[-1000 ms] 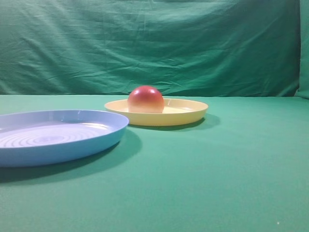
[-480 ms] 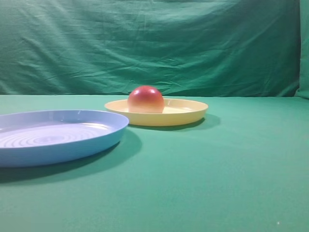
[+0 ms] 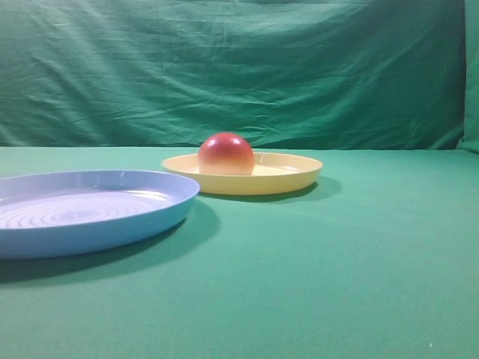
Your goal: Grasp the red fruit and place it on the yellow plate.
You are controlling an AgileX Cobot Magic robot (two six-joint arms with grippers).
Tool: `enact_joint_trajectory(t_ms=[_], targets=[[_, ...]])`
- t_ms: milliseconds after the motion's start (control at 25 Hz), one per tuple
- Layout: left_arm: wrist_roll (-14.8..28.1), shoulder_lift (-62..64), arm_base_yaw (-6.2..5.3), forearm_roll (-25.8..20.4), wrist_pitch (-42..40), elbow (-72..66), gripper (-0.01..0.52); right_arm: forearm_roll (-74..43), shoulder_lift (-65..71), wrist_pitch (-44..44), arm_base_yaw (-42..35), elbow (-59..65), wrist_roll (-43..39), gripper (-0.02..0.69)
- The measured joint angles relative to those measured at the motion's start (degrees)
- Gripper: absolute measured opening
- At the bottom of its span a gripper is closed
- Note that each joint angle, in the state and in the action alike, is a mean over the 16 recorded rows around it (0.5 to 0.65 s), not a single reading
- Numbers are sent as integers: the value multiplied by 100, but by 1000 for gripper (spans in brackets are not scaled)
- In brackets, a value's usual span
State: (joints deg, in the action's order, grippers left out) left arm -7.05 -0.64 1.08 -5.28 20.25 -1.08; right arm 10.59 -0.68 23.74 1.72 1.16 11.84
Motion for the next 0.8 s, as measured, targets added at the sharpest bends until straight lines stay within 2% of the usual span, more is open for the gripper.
enact_joint_trajectory(t_ms=[800], targets=[[0, 0, 0, 0, 0, 0, 157, -9, 0, 0, 0, 2, 101, 0]])
